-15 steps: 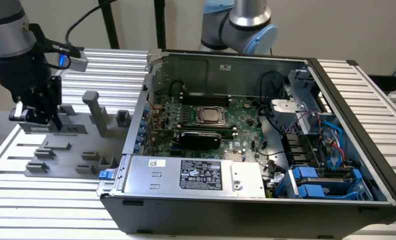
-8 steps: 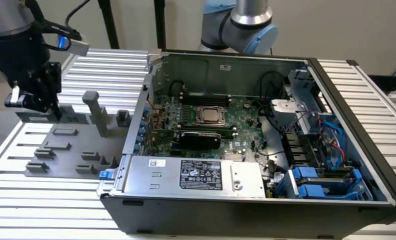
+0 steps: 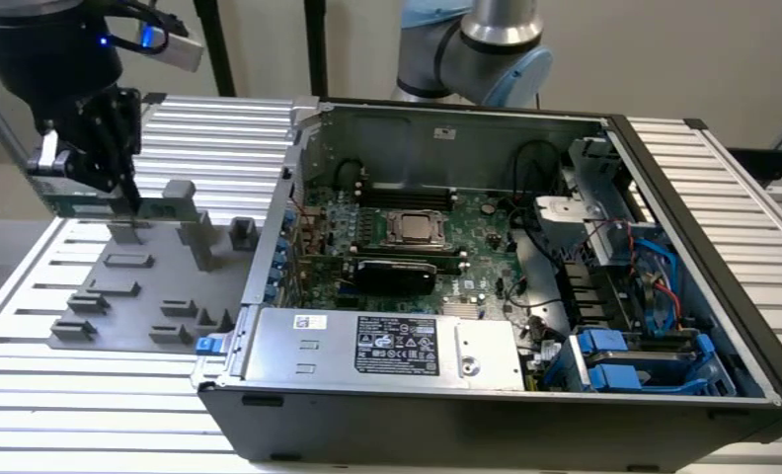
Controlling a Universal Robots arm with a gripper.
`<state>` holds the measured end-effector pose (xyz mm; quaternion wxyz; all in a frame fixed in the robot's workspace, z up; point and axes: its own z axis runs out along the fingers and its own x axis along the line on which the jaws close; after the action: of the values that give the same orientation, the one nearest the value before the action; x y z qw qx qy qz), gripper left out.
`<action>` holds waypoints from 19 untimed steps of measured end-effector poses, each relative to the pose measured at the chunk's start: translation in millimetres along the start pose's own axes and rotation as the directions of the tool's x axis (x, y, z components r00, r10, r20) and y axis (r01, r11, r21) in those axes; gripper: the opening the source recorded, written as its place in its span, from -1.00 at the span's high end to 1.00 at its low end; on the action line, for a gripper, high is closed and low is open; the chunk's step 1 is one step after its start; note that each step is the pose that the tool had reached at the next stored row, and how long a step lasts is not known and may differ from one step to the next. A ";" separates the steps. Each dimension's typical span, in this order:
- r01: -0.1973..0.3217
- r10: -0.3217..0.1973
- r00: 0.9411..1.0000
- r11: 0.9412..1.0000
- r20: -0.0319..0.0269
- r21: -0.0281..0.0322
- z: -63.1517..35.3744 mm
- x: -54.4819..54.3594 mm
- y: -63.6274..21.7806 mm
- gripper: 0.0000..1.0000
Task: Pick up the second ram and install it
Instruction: 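Insert the second ram into the second slot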
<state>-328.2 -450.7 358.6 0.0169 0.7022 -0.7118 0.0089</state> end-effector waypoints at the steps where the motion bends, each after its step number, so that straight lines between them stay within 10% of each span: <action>1: 0.000 0.000 1.000 1.000 0.001 0.000 -4.5 0.1 -4.7 1.00; 9: 0.000 0.000 1.000 1.000 0.012 -0.002 -31.6 0.6 -40.6 1.00; 19: 0.000 0.000 1.000 1.000 0.025 -0.004 -39.4 0.2 -86.2 1.00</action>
<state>-241.5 -450.7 397.0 0.0095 0.7023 -0.7118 -0.0012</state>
